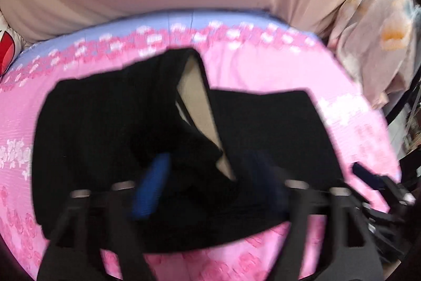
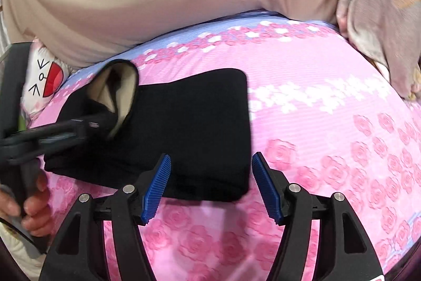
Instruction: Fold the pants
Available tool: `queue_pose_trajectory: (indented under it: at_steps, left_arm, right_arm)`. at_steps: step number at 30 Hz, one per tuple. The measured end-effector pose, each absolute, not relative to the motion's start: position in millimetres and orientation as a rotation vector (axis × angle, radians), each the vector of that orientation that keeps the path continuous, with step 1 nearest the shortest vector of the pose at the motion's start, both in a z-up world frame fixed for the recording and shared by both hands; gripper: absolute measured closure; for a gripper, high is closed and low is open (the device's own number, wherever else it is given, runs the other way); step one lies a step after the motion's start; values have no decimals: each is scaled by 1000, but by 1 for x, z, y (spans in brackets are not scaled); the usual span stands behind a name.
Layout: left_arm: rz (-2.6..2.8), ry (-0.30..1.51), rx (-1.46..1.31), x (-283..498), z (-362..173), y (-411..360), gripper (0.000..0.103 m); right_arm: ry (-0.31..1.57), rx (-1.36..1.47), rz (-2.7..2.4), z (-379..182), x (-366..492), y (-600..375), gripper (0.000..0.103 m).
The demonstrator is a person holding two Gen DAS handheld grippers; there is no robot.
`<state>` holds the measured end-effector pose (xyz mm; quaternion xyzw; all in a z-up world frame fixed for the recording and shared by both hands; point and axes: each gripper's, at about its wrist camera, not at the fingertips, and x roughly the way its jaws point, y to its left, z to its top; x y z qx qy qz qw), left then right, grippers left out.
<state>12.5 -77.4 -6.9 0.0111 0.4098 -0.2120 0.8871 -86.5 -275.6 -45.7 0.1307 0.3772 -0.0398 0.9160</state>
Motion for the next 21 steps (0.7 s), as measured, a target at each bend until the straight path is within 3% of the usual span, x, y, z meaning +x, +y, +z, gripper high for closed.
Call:
queue_pose_trajectory:
  at_steps: [5,8,17,18,19,20,21]
  left_arm:
    - [-234,644,26,0,46,-19,6]
    - [-130,659,-44,7,50,24,6]
    - [24,744,-138,6,11,116,6]
    - [31,749,-129,6,7,119,6]
    - [34,751,-121,5,4,119,6]
    - [34,753,-117,6,3,120,6]
    - [34,757,-114,8,1,119,6]
  right_arm:
    - [722,300,45,-28,-74,-262,38]
    - [726,250,155,-23,-48,-225,30]
    - [890,382,282,-69,26,-174,30]
    - [885,396,281,-71,28,-174,32]
    - [874,391,271,-71,28,-171,48]
    - [874,383,271,-70,30,-168,76]
    - [874,385,270,-70,30,-167,81]
